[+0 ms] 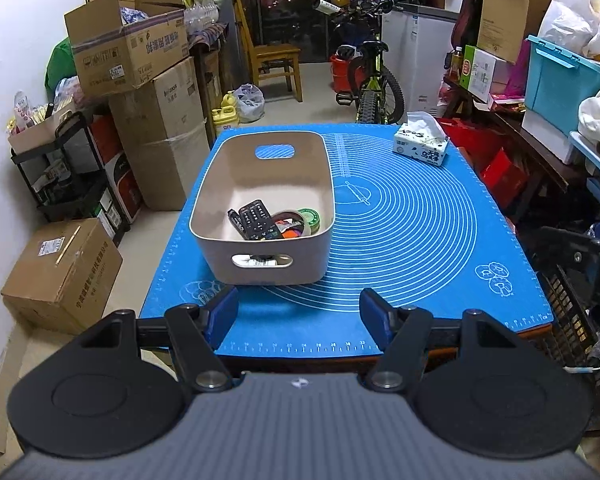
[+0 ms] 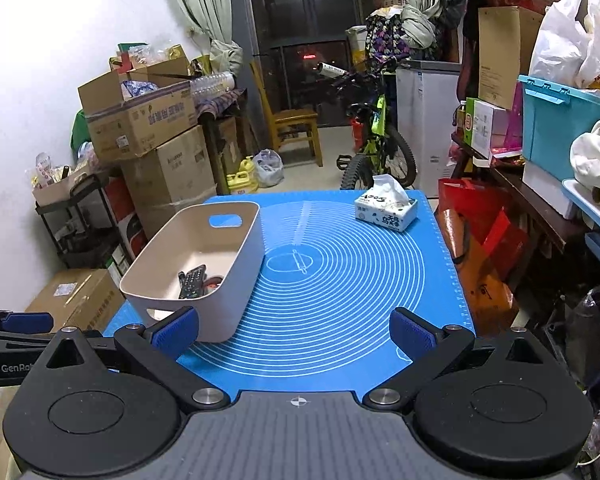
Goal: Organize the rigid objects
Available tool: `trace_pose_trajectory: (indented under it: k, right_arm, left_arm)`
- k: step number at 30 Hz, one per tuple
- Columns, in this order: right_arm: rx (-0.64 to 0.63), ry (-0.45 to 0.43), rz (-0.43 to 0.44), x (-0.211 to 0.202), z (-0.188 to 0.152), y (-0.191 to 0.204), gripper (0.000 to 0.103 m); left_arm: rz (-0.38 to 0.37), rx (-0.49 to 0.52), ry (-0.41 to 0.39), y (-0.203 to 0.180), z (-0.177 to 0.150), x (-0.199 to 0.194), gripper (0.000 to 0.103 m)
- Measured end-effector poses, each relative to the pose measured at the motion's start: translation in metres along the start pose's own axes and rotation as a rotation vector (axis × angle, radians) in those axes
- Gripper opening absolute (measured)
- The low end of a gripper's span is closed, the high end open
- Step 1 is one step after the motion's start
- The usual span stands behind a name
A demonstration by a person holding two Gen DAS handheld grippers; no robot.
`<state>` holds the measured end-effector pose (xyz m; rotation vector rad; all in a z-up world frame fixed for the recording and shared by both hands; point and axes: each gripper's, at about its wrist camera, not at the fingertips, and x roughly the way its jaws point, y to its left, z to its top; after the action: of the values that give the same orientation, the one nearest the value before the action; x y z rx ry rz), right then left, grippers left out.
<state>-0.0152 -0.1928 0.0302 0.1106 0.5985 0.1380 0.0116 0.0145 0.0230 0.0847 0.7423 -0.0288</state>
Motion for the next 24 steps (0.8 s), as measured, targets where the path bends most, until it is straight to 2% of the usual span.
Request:
trace_pose_trajectory:
  k: [24]
  right_arm:
    - [0.006, -0.010, -0.003, -0.0081, -0.0080, -0.0040, 0.101]
  left_arm:
    - [-0.002, 0.005, -0.017, -0.0048, -0.0061, -0.0023, 0.068]
